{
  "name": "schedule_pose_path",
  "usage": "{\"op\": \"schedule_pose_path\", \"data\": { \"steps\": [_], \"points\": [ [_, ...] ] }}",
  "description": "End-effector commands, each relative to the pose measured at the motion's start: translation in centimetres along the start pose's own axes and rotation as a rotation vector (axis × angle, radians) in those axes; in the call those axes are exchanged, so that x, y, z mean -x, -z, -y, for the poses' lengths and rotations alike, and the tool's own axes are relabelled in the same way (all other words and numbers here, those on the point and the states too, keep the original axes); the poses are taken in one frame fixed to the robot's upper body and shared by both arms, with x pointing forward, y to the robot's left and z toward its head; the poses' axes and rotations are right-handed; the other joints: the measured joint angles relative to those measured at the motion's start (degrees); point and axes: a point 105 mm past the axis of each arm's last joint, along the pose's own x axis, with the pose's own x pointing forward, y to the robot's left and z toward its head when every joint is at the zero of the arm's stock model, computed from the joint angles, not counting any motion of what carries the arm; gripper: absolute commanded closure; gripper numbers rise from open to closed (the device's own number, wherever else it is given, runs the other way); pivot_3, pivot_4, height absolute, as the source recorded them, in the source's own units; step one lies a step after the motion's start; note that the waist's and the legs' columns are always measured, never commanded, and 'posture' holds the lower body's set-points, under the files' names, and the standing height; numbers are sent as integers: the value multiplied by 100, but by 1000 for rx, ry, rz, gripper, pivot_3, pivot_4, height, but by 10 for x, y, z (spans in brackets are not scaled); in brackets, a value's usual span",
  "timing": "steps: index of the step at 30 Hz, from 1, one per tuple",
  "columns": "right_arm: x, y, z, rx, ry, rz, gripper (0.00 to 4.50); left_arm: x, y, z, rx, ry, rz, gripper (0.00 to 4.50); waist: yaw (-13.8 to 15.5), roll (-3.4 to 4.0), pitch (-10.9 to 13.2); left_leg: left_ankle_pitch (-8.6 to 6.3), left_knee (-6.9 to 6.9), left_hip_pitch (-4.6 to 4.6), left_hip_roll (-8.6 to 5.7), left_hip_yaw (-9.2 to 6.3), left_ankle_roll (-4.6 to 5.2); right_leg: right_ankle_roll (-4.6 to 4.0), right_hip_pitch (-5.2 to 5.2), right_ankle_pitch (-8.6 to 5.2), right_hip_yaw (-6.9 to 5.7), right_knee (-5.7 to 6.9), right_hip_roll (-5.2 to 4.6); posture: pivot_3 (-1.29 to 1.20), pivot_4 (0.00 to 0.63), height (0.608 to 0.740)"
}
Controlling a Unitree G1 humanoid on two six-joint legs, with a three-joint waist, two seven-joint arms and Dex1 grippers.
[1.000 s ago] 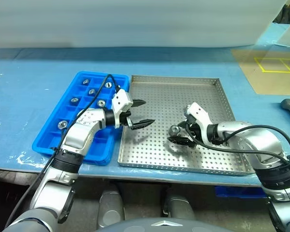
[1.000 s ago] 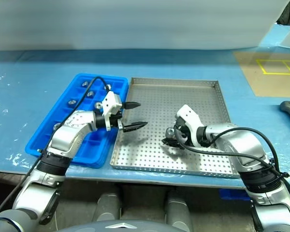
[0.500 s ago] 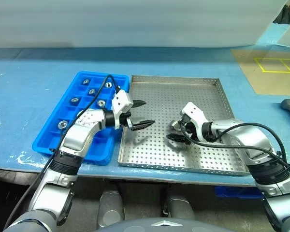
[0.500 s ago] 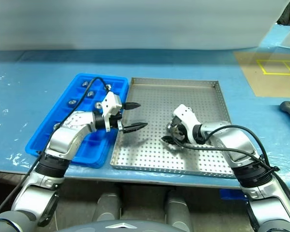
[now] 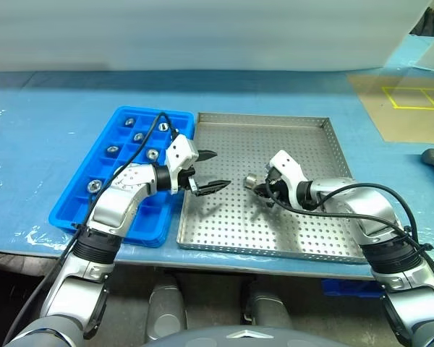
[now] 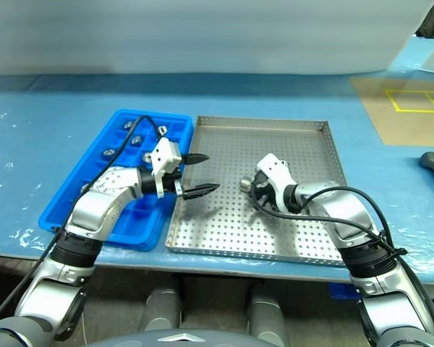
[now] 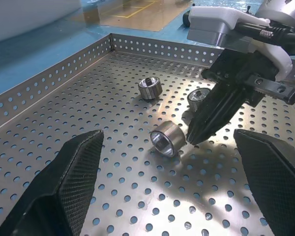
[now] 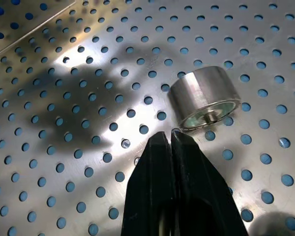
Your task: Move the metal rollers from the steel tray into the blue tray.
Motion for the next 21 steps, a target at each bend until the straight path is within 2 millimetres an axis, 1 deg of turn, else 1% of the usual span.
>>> {"op": "schedule_pose_path", "data": {
  "steps": [1,5,8,14,18,21],
  "points": [
    [5,-11,5,21,28,47,4463,3,-10,1,-27,1,29,0,-1,0,0,0,0,0,0,0,0,0,0,0,-1,-1,0,-41,150,740],
    [5,-14,6,27,35,58,4463,2,-10,1,-27,1,29,0,0,0,0,0,-2,0,0,0,0,0,-1,0,0,-1,0,-41,150,740],
    [6,-18,6,31,36,74,3931,3,-10,1,-28,-3,29,0,-1,0,0,0,-1,0,0,0,0,0,0,0,0,-1,0,-41,150,740],
    [7,-34,16,8,94,141,1913,3,-11,0,-29,-7,29,0,-4,0,0,0,-1,1,0,0,0,0,-1,0,0,0,0,-41,150,740],
    [5,-44,23,3,143,188,1913,4,-12,-2,-30,-14,33,0,-3,0,0,1,-1,0,1,0,-2,0,-1,0,-1,1,1,-37,150,740],
    [4,-47,30,2,180,210,1913,4,-12,-2,-28,-14,32,0,-3,0,0,1,-2,-2,0,0,-2,0,-2,0,-1,0,1,-37,150,740]
  ]
}}
